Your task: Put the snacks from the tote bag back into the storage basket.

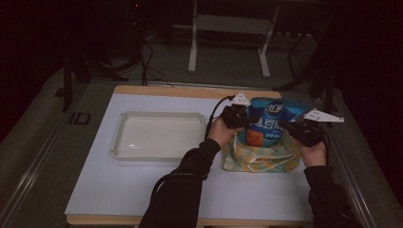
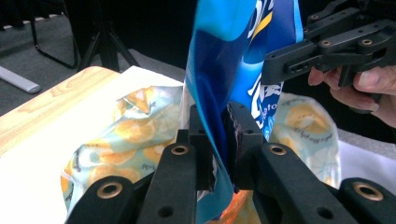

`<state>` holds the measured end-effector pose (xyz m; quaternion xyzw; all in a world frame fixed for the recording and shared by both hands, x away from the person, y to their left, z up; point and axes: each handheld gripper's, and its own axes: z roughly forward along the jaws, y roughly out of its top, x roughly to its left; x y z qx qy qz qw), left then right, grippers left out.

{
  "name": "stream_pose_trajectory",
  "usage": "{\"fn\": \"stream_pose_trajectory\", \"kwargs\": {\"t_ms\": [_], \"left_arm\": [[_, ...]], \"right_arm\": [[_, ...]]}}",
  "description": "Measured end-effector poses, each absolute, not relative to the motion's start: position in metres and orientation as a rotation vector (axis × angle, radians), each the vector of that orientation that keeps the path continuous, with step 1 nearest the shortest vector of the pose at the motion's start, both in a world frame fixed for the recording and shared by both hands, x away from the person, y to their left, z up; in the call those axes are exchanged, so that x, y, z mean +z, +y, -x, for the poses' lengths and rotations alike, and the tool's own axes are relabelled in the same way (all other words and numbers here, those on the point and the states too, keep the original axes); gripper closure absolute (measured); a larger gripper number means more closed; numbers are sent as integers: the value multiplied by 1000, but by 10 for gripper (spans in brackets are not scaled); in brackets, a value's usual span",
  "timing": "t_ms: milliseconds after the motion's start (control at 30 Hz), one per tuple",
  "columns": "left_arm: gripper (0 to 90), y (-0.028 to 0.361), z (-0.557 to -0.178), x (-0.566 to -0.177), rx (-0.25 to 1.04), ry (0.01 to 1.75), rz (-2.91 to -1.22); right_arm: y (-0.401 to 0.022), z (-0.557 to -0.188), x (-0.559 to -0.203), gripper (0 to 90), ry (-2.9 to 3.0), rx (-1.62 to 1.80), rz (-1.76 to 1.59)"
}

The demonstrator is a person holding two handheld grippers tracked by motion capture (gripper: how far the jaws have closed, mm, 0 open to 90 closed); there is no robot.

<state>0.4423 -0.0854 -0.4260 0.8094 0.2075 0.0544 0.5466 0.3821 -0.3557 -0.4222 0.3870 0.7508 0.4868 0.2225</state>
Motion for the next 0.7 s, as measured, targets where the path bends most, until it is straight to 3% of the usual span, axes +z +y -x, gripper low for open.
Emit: {"fn": "stream_pose_trajectory", "kwargs": {"t_ms": [700], "left_arm": [[869,-80,-431,-373,141,461,-1921]], "right_arm": [[-350,-368,-374,884,2056,1333,-1012]]}}
